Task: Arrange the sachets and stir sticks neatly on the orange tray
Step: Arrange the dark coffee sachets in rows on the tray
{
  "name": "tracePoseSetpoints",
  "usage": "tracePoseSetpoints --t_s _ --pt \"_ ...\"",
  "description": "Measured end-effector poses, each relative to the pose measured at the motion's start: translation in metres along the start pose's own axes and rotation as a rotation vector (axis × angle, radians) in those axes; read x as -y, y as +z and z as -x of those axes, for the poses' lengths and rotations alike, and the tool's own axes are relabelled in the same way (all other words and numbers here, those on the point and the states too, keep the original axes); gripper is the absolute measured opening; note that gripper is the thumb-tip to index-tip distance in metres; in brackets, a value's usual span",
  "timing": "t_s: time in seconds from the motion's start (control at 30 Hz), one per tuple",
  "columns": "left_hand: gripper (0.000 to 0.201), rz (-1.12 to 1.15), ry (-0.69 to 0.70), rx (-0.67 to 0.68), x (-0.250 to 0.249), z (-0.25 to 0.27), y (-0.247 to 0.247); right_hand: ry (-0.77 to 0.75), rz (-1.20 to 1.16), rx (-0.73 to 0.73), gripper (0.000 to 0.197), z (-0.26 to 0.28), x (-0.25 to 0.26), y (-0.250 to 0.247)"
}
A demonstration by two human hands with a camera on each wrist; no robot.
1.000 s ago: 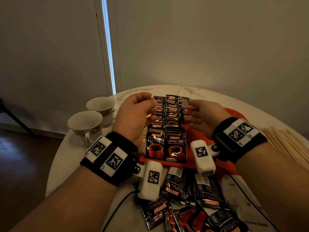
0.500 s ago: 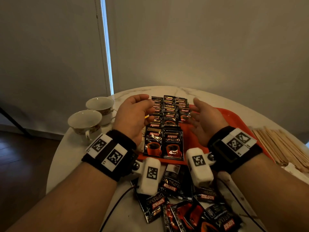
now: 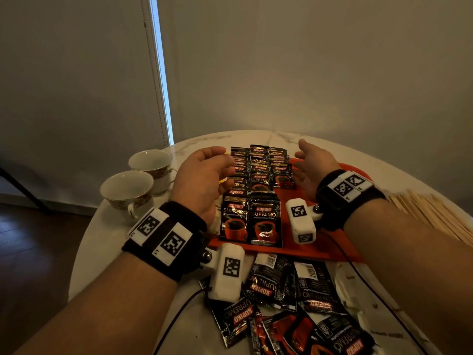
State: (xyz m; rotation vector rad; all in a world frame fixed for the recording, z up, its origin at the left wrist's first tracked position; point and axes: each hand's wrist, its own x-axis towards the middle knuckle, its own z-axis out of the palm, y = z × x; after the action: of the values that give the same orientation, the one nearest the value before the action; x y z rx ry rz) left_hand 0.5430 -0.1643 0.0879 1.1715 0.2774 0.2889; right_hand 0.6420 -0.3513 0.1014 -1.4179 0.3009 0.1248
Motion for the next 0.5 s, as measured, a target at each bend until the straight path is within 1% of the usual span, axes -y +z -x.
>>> tracePoseSetpoints --t_s 0.13,0.23,0.3,0.37,0.43,0.5 --pt "0.017 0.001 -0.009 0.01 -0.001 0.001 0.0 -0.025 0.042 -0.044 0.053 0.0 0.002 -0.006" --pt "0.015 0.022 -0.02 0.027 -0.005 0.006 0.003 -0.104 0.199 -0.013 0.047 0.011 0.008 -0.011" --pt "0.015 0.044 -0.034 0.03 -0.009 0.012 0.005 -0.173 0.332 0.051 0.038 0.026 0.013 -0.012" --pt "0.016 0.053 -0.047 0.041 -0.012 0.021 0.009 -0.238 0.456 0.14 0.021 0.046 0.02 -0.011" --pt "0.016 0.025 -0.047 0.056 -0.015 0.032 0.013 -0.302 0.675 0.242 0.021 0.07 0.025 -0.012" --pt "0.013 -0.078 -0.016 0.107 -0.019 0.047 0.015 -0.349 0.932 0.343 0.025 0.098 0.027 -0.015"
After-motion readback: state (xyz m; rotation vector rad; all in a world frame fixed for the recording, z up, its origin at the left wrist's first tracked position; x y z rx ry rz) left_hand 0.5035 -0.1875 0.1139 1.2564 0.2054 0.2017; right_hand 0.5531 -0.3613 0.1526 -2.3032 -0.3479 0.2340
